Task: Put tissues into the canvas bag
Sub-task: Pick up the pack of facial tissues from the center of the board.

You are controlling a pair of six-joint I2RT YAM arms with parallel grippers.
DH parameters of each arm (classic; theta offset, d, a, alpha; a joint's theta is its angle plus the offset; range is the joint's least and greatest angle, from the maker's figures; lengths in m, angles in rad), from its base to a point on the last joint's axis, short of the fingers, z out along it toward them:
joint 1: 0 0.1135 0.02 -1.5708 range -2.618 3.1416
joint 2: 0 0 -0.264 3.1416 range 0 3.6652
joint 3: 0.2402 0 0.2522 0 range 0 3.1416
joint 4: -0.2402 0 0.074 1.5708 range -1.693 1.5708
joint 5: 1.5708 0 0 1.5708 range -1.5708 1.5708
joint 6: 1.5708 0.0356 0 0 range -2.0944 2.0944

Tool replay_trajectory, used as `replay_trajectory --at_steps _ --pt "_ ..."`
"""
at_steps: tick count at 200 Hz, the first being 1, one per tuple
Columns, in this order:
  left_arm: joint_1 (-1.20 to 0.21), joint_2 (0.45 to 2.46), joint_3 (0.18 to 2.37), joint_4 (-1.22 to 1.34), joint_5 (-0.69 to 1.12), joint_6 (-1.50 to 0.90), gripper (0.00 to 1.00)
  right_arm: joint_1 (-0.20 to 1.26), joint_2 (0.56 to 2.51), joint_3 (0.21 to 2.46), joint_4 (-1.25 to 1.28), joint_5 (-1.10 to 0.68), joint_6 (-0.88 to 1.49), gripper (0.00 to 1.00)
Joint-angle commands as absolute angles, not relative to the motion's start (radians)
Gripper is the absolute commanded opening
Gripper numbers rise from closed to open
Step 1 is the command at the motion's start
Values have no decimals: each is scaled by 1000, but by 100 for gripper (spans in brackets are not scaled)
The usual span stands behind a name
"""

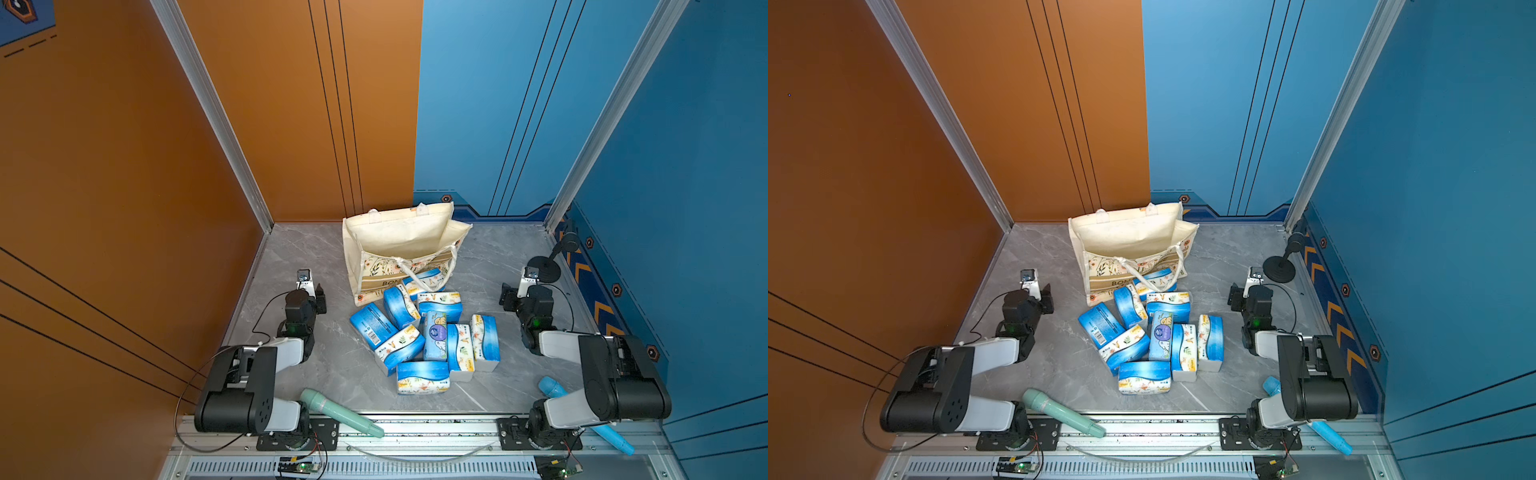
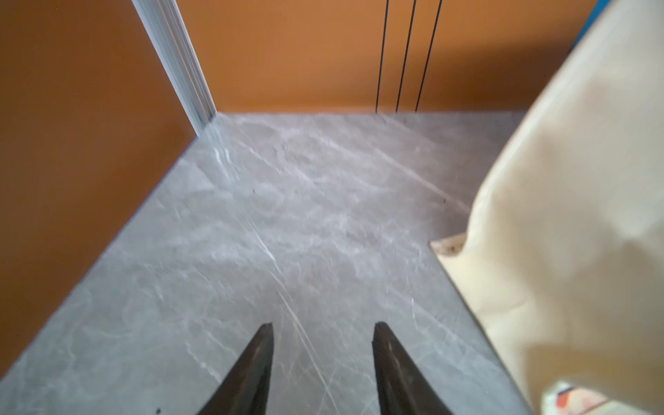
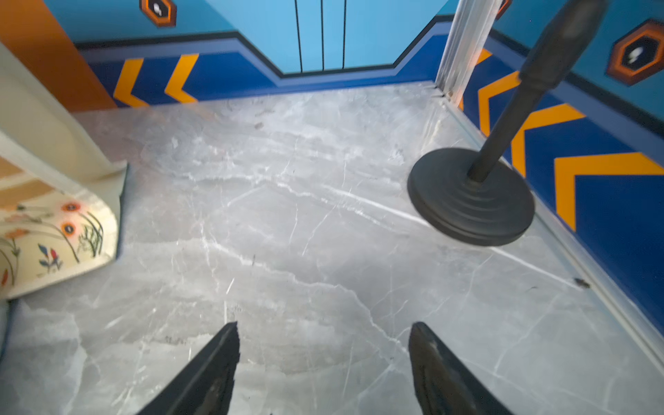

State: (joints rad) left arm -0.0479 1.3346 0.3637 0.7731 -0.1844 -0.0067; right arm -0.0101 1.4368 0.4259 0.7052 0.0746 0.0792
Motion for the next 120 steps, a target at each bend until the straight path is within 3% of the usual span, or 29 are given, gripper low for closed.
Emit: replay_trajectory --at_steps 1,47,120 --pt "-115 1203 423 613 -345 4 52 -11 1335 456 587 122 106 76" --pt "-276 1056 698 124 -489 -65 50 61 1148 607 122 187 164 77" --pt "-275 1020 1102 -487 -323 -176 47 247 956 900 -677 104 364 80"
